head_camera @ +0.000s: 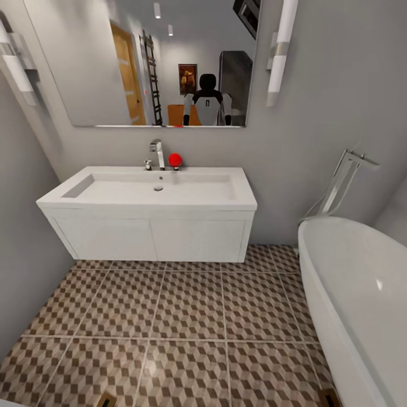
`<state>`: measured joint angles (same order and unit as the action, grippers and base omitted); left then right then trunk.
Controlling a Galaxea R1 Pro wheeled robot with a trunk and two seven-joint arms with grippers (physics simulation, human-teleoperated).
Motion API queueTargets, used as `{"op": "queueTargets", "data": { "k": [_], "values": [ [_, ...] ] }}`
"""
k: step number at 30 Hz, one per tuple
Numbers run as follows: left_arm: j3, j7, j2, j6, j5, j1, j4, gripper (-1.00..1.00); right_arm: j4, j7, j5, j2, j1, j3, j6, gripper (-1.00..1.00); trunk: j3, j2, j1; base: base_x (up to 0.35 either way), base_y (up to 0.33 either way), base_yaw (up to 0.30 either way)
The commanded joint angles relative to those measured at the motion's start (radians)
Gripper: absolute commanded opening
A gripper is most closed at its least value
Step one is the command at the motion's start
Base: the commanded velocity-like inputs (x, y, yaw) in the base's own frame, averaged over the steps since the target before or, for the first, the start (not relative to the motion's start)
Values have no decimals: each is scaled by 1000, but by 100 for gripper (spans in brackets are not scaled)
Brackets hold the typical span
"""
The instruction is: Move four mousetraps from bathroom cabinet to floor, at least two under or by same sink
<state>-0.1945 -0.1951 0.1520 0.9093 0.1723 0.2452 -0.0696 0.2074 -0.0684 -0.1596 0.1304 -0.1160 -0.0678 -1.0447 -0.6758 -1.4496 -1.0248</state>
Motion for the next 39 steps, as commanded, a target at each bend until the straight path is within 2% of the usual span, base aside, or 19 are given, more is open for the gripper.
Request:
{"op": "queueTargets", "data": {
  "k": [1, 11, 17, 27, 28, 30, 31, 32, 33, 35, 36, 38, 39],
  "values": [
    [-5, -3, 0, 5, 7, 2, -3, -100, 0, -2, -5, 0, -1, -7, -2, -100, -1, 0, 0, 142, 0, 0],
    [-5, -3, -1, 5, 7, 1, -3, -100, -1, -2, -5, 0, -1, -7, -2, -100, -1, 0, 0, 48, 0, 0],
    [-5, -3, -13, 5, 7, 1, -2, -100, -2, -2, -5, 1, -1, -7, -2, -100, -1, 0, 0, 1, 0, 0],
    [1, -2, -10, -8, 7, 2, -1, -100, -3, 1, 3, 2, -1, -9, -2, -100, -1, 0, 0, 0, 0, 0],
    [5, -2, -10, -32, 9, 2, 2, -100, 0, 1, 3, 2, -1, -9, -2, -100, -1, 0, 0, 0, 0, 0],
    [11, -1, -9, -123, 11, 2, 34, -100, 10, 1, 4, 4, -1, -9, -2, -100, -1, 0, 0, 0, 0, 0],
    [12, -1, -8, -187, 13, 2, 75, -100, 21, 1, 4, 5, -1, -9, -2, -100, -1, 0, 0, 0, 0, 0],
    [13, -1, -8, -223, 13, 2, 103, -100, 31, 1, 5, 5, -1, -9, -2, -100, -1, 0, 0, 0, 0, 0],
    [14, -1, -6, -300, 14, 2, 167, -100, 58, 1, 6, 6, -1, -9, 18, -100, -1, 0, 0, 0, 0, 0],
    [16, -1, 0, -476, 15, 2, 316, -100, 140, 1, 7, 7, -2, -9, 98, -100, -1, 0, 0, 0, 0, 0],
    [16, -1, 1, -522, 16, 2, 355, -100, 165, 1, 8, 8, -2, -9, 124, -100, -1, 0, 0, 0, 0, 0],
    [17, -1, 3, -690, 16, 3, 503, -100, 281, 0, 9, 10, -2, -9, 242, -100, -1, 0, 0, 0, 0, 0],
    [17, -1, 2, -726, 16, 4, 538, -100, 312, 0, 9, 10, -2, -9, 273, -100, -1, 0, 0, 0, 0, 0]
  ]
}}
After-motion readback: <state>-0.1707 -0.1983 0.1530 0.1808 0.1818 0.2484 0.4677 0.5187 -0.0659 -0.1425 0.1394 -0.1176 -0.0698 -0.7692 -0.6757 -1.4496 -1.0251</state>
